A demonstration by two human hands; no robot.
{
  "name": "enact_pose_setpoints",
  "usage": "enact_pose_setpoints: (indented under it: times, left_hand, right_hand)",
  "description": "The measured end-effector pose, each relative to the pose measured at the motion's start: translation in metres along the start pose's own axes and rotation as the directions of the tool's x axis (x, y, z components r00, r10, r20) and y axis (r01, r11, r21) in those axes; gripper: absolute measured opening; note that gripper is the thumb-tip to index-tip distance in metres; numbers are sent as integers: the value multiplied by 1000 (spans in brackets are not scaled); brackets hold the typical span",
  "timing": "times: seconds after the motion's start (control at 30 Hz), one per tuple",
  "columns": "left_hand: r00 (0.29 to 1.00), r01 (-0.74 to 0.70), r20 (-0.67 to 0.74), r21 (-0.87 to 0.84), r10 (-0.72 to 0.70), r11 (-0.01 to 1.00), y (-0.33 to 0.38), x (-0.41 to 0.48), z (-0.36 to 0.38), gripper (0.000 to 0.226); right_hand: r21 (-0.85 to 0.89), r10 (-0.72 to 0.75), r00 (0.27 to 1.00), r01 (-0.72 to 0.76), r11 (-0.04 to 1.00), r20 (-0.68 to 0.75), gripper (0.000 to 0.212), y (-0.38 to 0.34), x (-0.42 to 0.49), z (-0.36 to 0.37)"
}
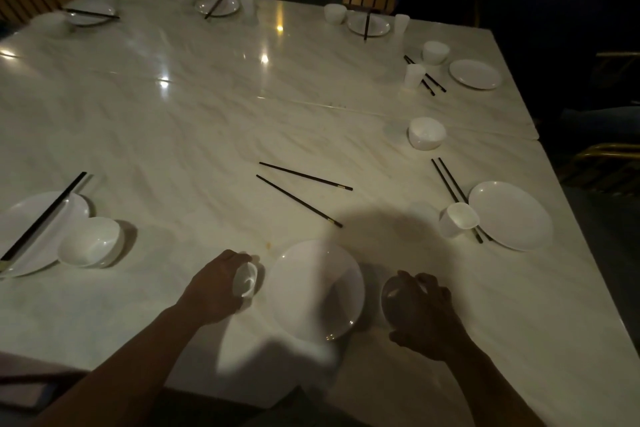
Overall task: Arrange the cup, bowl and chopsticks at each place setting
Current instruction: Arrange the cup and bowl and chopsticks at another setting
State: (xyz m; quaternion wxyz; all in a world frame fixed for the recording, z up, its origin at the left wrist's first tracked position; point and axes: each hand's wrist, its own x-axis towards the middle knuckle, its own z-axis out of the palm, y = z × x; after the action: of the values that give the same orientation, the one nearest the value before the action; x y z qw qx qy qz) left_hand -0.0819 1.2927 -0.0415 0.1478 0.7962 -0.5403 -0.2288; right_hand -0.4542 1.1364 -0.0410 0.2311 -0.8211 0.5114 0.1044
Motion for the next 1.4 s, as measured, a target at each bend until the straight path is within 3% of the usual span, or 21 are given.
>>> enact_pose_setpoints:
  times: [0.13, 0.23, 0.43, 0.5, 0.6, 0.7, 0.8, 0.87, 0.93, 1.03, 1.17, 1.27, 1.4]
  left_hand:
    - [999, 29, 44, 21, -29, 999, 1, 2, -5, 83]
    - [994, 27, 104, 23, -29, 999, 7, 6, -12, 105]
    - [975, 216, 83, -103, -208, 971, 38, 37, -24, 103]
    - [975, 220, 22, -119, -219, 968, 36, 53, -23, 89]
    - [945, 322, -3, -181, -328, 929, 48, 80, -24, 47]
    - [888, 435, 30, -386, -460, 814, 59, 108, -21, 31]
    - [796, 523, 142, -651, -588, 550, 66, 137, -11, 14]
    - [754, 543, 200, -726, -625, 422, 67, 159, -2, 13]
    - [725, 560, 231, -747, -649, 359, 63, 182, 7, 16]
    - [694, 594, 270, -738, -667, 319, 55, 213, 20, 24]
    - [687, 635, 256, -666, -680, 391, 50, 243, 30, 33]
    - [675, 644, 254, -662, -693, 385, 47, 253, 32, 33]
    - [657, 671, 229, -613, -718, 418, 45, 259, 31, 32]
  right_hand:
    - [-1, 24, 999, -24, 1000, 35, 129, -3, 1, -3]
    - [42, 62, 997, -64, 997, 46, 124, -13, 5, -17]
    - [170, -18, 995, 35, 985, -102, 56, -28, 47, -33]
    - [191, -51, 989, 77, 979, -136, 37, -34, 68, -38]
    - [185, -78, 990, 99, 978, -114, 22, -52, 103, -50]
    - [168, -105, 986, 126, 978, -128, 17, -77, 143, -61]
    - [160, -135, 976, 163, 974, -170, 17, -106, 186, -72]
    - [146, -165, 968, 194, 970, -191, 16, -124, 215, -72]
    - [136, -177, 966, 204, 970, -191, 16, -141, 242, -70]
    - [84, -206, 959, 226, 971, -193, 20, -161, 279, -62]
    - [-32, -277, 945, 275, 961, -173, 24, -177, 318, -53]
    - [-131, -316, 941, 301, 945, -122, 25, -181, 333, -46]
    - [-149, -343, 931, 325, 934, -126, 19, -176, 338, -40]
